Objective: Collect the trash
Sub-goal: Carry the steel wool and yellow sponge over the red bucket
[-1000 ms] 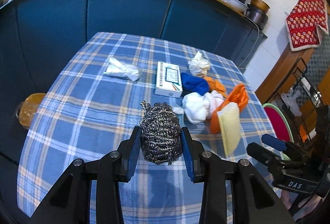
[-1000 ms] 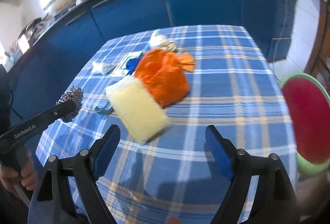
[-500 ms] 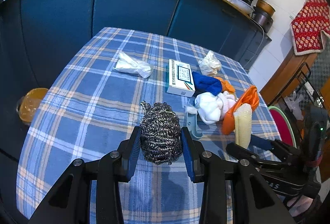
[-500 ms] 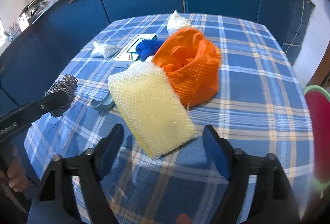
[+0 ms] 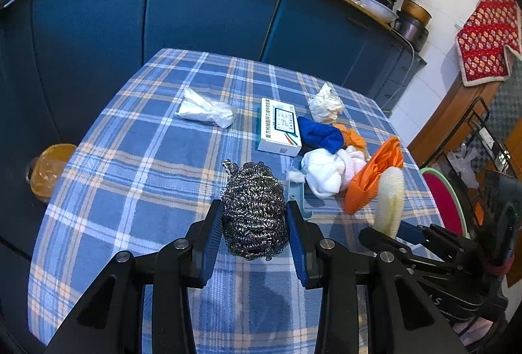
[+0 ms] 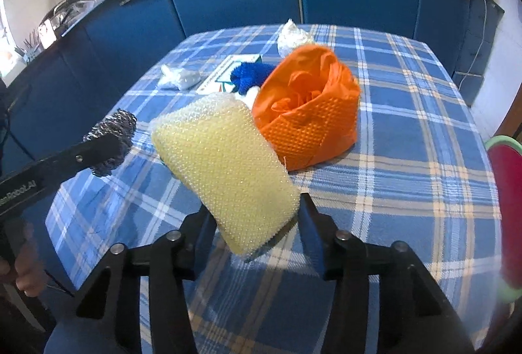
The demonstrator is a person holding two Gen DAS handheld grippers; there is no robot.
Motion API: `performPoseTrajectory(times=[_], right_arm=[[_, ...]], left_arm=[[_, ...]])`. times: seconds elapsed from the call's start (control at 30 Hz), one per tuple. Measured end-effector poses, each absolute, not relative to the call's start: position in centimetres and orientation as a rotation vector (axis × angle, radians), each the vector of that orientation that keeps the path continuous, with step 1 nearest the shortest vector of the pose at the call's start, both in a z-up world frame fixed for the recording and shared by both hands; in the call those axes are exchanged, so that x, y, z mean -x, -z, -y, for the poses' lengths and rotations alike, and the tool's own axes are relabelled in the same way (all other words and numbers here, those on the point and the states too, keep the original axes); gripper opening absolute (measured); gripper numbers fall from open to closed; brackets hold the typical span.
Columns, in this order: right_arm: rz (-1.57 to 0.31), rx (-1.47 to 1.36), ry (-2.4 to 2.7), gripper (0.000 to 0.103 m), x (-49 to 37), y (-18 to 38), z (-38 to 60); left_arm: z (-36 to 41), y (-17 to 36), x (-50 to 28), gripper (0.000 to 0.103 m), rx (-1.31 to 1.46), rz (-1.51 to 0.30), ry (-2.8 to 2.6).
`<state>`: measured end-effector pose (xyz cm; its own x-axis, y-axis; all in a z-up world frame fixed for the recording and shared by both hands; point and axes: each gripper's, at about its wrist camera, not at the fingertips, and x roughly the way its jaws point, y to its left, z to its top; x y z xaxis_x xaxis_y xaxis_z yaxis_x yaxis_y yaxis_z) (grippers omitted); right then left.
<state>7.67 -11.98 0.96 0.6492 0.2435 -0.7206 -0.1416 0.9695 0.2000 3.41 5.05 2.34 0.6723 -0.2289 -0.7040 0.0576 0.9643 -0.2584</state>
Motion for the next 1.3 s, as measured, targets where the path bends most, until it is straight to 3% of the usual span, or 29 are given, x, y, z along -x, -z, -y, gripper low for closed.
performPoseTrajectory(times=[1.3], right_arm=[[-0.542, -0.253, -0.177, 0.048, 0.6, -9.8, 17.5]], left_arm=[[1.4, -8.5, -2.1, 0.039, 0.13, -0.725, 0.304]])
